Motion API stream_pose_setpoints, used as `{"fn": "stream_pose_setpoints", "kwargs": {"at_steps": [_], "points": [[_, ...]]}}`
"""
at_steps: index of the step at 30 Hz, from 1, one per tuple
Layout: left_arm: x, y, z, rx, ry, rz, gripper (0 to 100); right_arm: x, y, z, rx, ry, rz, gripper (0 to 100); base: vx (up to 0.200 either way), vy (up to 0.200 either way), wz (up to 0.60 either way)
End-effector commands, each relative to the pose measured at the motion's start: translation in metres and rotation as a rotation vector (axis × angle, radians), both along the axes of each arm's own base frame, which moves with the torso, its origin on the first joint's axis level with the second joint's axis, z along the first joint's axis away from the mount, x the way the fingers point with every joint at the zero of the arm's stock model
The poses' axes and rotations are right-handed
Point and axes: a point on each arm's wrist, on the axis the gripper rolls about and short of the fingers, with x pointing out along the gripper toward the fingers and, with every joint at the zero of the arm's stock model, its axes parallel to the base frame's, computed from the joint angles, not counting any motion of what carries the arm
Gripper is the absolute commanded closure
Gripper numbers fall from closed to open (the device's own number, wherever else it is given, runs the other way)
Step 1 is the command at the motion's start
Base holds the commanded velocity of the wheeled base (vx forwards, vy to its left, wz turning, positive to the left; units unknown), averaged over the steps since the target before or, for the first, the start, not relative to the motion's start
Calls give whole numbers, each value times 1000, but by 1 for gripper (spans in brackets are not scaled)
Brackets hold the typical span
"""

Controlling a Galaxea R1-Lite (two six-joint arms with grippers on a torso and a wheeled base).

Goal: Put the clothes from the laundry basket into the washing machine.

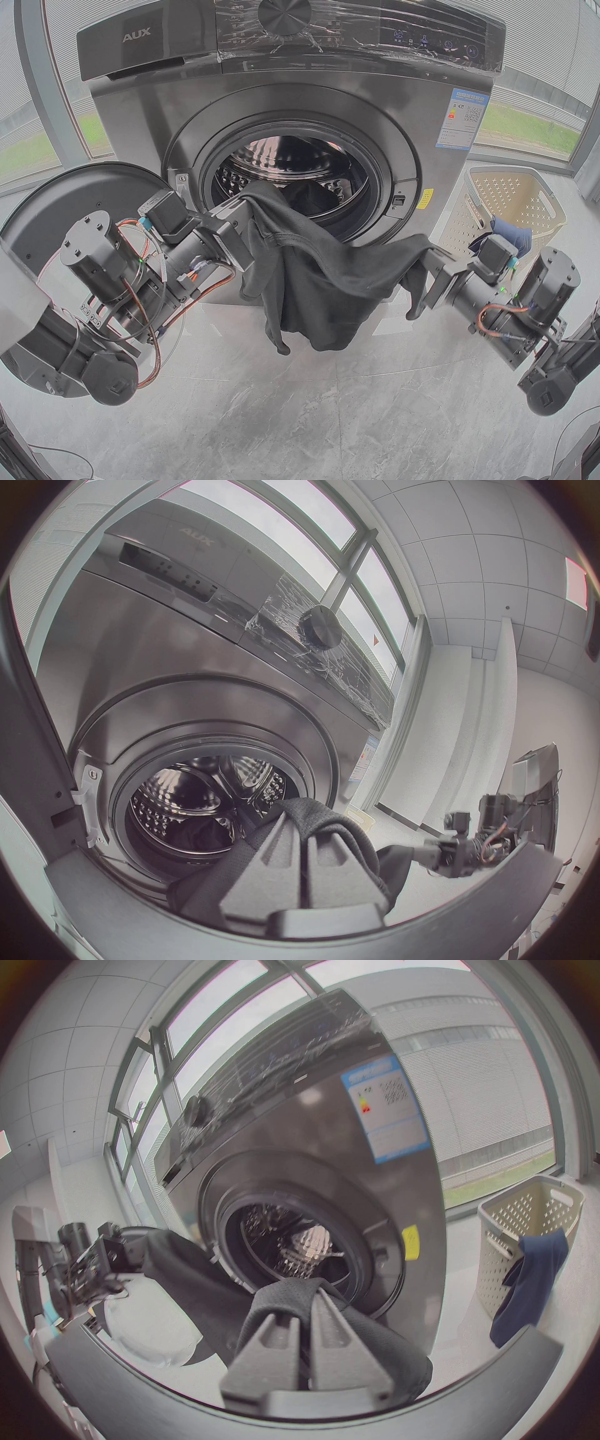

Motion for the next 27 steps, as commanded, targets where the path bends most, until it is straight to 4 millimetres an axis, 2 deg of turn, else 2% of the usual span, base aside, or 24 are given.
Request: {"fn": "stream_pose_setpoints", "kwargs": {"at_steps": [1,5,10,16,20,24,27], "points": [[8,-5,0,-7,-9,1,100,-15,13,-47,-102,171,67,0,0,0,0],[6,-4,4,-13,-19,1,100,-22,14,-83,-205,295,87,0,0,0,0],[3,-2,11,-24,-38,3,100,-23,16,-96,-241,338,97,0,0,0,0],[1,-2,13,-28,-44,-2,100,-16,27,-117,-274,384,109,0,0,0,0],[0,-3,13,-29,-45,-6,100,-7,37,-121,-265,370,115,0,0,0,0],[-4,-5,15,-31,-49,-20,100,23,58,-112,-201,276,108,0,0,0,0],[-9,-5,19,-36,-59,-29,100,34,68,-112,-182,247,113,0,0,0,0]]}}
